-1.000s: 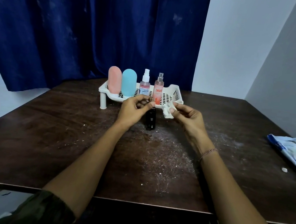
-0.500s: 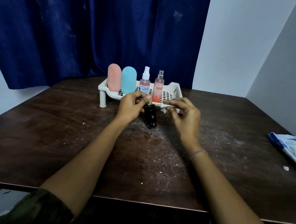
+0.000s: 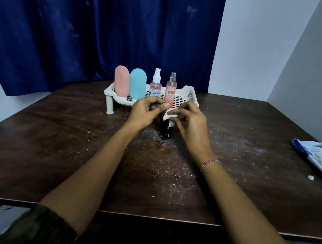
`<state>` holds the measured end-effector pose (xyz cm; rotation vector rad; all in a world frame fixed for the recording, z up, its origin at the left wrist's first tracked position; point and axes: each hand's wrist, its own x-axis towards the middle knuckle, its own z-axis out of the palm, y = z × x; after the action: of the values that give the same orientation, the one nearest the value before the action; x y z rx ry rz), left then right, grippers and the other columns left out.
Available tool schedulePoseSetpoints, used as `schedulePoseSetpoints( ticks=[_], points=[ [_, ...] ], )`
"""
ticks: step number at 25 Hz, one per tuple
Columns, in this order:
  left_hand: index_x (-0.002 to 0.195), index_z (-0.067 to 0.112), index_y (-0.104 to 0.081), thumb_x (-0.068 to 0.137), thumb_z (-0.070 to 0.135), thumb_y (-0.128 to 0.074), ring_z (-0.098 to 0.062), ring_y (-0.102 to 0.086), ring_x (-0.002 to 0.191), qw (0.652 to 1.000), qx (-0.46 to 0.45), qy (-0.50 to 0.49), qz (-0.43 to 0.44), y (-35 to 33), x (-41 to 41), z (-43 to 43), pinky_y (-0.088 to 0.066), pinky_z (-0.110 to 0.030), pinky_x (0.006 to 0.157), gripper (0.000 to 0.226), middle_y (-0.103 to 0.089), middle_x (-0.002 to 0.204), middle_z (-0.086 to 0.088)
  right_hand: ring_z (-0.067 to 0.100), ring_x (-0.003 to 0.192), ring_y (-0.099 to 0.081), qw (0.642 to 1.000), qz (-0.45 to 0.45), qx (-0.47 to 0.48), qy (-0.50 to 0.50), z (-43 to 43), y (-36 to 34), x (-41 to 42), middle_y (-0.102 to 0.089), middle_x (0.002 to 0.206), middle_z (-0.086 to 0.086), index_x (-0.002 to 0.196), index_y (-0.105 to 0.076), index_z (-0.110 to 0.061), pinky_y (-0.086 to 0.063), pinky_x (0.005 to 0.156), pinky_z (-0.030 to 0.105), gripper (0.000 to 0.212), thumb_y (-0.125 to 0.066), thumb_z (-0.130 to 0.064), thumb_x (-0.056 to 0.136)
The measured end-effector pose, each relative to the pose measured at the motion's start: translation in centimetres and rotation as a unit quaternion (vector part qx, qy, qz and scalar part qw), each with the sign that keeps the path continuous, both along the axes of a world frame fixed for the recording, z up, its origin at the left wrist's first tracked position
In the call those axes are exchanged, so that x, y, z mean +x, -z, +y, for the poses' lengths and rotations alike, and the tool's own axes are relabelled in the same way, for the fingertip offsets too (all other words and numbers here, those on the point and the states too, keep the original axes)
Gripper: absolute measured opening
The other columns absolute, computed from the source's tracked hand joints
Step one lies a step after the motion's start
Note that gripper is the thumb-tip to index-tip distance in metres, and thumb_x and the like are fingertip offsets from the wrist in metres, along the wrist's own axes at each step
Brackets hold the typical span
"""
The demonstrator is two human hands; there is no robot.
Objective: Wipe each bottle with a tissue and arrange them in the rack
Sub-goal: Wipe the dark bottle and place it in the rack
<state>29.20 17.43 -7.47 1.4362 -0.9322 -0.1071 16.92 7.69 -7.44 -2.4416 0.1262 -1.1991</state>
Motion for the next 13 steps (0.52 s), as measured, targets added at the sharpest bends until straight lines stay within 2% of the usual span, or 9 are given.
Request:
schedulePoseSetpoints(
  ticks=[3,9,13],
  points=[
    [0.082,0.019,-0.067,0.084,0.011,-0.066,-0.001,-0.058,0.07,1.0,0.005,-0.007,-0.008,-0.06,-0.2,0.01,-0.047,-0.014,0.073,0.008,-0.065,0.075,0.008,0.011,0.088,-0.053,0.999,0.005,0.005,0.033,-0.48,-0.08,-0.26,-0.055,0.099,0.005,0.098,-0.068,-0.003,-0.05,0.085,0.023,0.019,-0.066,0.001,0.08],
    [0.085,0.016,-0.067,0.084,0.009,-0.066,-0.003,-0.059,0.071,1.0,-0.002,-0.004,-0.013,-0.1,0.03,0.18,-0.047,-0.015,0.073,0.006,-0.066,0.076,0.006,0.024,0.093,-0.051,0.996,0.024,-0.087,0.01,0.34,-0.1,-0.05,-0.051,0.098,0.012,0.101,-0.063,-0.001,-0.05,0.081,0.036,0.017,-0.058,0.0,0.085],
    [0.082,0.016,-0.066,0.084,0.009,-0.066,0.004,-0.058,0.066,1.0,-0.004,-0.007,-0.003,-0.16,-0.27,0.16,-0.045,-0.011,0.069,0.007,-0.065,0.073,0.006,0.016,0.094,-0.049,0.998,0.032,-0.052,0.027,0.06,-0.22,-0.35,-0.05,0.102,0.009,0.104,-0.062,-0.001,-0.05,0.084,0.032,0.02,-0.058,0.0,0.085]
  ],
)
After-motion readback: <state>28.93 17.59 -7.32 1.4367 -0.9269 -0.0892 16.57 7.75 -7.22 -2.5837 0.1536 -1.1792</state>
